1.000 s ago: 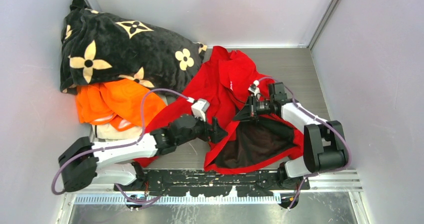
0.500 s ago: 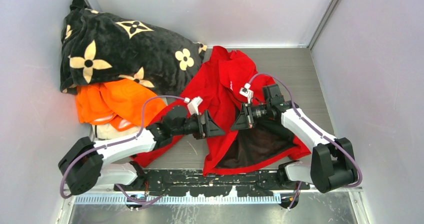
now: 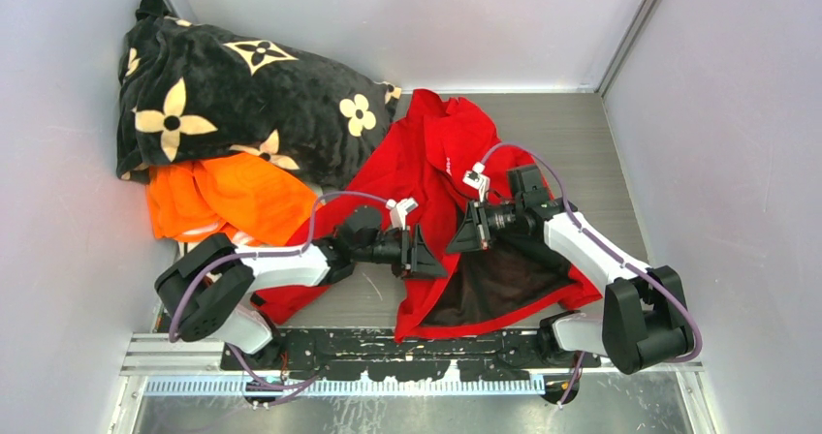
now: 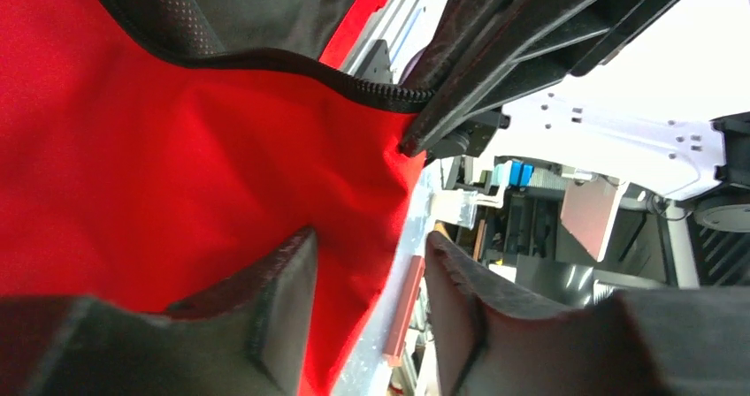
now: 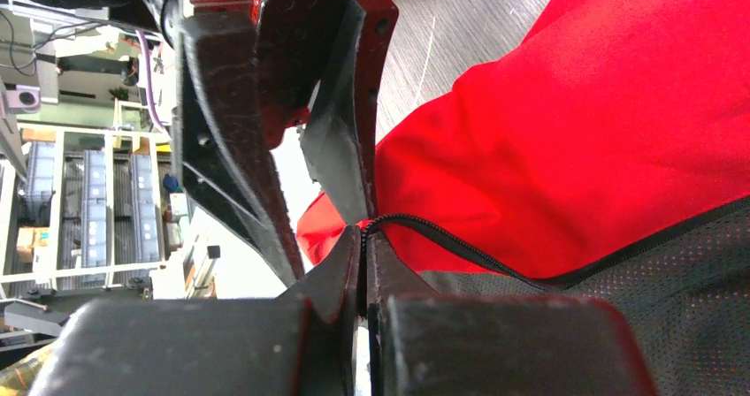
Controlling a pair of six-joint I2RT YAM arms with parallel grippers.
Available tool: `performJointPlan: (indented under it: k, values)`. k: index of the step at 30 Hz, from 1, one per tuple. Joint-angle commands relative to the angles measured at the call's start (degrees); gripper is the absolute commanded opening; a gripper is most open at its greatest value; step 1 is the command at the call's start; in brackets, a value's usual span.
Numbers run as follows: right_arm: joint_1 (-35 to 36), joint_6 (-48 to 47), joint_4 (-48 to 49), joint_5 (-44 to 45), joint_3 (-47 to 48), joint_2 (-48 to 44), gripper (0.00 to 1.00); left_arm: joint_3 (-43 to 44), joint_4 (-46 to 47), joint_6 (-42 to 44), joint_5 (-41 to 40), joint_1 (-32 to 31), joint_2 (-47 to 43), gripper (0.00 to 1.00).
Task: Zip up the jacket
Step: Adjust the zipper on the jacket.
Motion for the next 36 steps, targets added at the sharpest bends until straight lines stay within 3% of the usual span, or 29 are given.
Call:
performJointPlan:
  k: [1,5,6,10,14,16,20,24,27,28,32,36]
  values:
    - [0.23,0.88,3.25,-0.97,-0.35,-0.85,0.01,2.96,5.79,-0.28,3.27,-0.35,2.38,0.40]
    - [0.27,-0.23,2.16,-0.85,-0.33,-0.94,0.01,3.74,5.94,0.61,4.01,-0.26,4.53,0.02]
    - [0.29,-1.41,0.99,-0.73,-0.07,-1.00,0.01,3.75,5.55,1.42,3.85,-0.26,4.74,0.00]
    - [0.30,-9.12,-6.98,0.00,2.22,-1.28,0.04,4.28,-2.76,12.27,1.84,-0.32,2.63,0.00]
    - [0.26,-19.57,-20.77,3.37,8.22,-1.77,0.22,4.81,-15.33,27.92,-3.45,-1.55,-2.05,0.00]
    - [-0.17,-22.79,-25.61,4.37,11.27,-2.33,0.38,5.58,-19.30,34.41,-6.58,-3.80,-4.40,0.00]
    - [-0.58,-20.72,-30.17,9.72,19.07,-2.20,0.52,6.65,-25.12,47.02,-15.63,-10.20,-6.59,0.00]
    - [-1.09,-13.23,-28.74,11.65,22.99,-0.40,0.64,2.39,-20.90,51.28,-21.85,-12.50,-9.90,0.00]
    - [-1.23,-10.68,-26.31,8.78,20.26,-0.25,0.66,-1.66,-16.93,54.25,-22.77,-12.69,-14.57,0.00]
    - [-1.22,-13.63,-26.69,9.55,19.41,-0.58,0.66,-2.84,-16.51,55.71,-22.44,-12.69,-16.24,0.00]
    - [-1.22,-40.46,-35.60,15.54,18.84,-0.39,0.69,-5.22,-19.36,60.63,-21.09,-12.62,-21.06,0.00]
    - [-1.22,-69.44,-49.07,12.13,19.74,2.41,0.75,-5.46,-21.59,62.57,-20.57,-12.61,-23.84,0.00]
